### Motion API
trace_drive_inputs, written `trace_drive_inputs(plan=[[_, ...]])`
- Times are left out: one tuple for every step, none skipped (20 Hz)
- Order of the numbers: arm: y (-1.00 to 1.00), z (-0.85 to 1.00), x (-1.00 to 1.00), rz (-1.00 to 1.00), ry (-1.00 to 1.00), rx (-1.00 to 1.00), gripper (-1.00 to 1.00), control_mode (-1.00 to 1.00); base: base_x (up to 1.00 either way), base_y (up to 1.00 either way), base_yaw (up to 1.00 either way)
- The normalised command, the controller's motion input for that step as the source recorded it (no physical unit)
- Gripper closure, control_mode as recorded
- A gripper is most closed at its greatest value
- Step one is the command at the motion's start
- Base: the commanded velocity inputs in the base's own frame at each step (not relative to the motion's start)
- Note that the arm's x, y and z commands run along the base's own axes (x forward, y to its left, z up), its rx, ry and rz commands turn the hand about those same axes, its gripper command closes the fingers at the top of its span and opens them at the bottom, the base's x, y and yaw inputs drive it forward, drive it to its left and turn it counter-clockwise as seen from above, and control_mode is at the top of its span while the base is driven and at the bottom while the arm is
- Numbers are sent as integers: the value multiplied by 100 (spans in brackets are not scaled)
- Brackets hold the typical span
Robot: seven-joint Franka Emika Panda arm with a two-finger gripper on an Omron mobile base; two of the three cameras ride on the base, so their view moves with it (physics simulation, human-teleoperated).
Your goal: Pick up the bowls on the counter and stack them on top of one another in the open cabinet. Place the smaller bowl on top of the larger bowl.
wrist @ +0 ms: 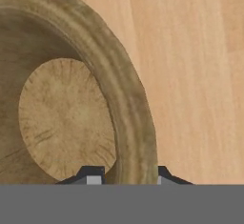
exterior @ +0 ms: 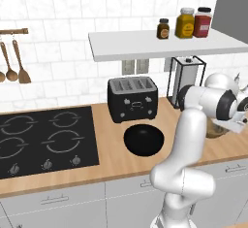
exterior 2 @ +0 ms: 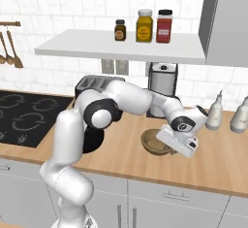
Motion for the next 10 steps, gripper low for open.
trace_drive_inputs(plan=[[58, 16, -10, 0, 0, 0, 100, -100, 0, 0, 0], [50, 31, -18, 0, 0, 0, 100, -100, 0, 0, 0], [38, 46, -19, 0, -4, 0, 100, -100, 0, 0, 0], [26, 67, -41, 0, -13, 0, 100, -100, 0, 0, 0], [29, 71, -41, 0, -13, 0, 100, -100, 0, 0, 0], [25, 84, -55, 0, -15, 0, 100, -100, 0, 0, 0], [44, 79, -56, 0, -13, 0, 100, -100, 0, 0, 0], [51, 79, -56, 0, -13, 0, 100, -100, 0, 0, 0], [71, 71, -58, 0, -13, 0, 100, -100, 0, 0, 0], [81, 66, -55, 0, -11, 0, 100, -100, 0, 0, 0]])
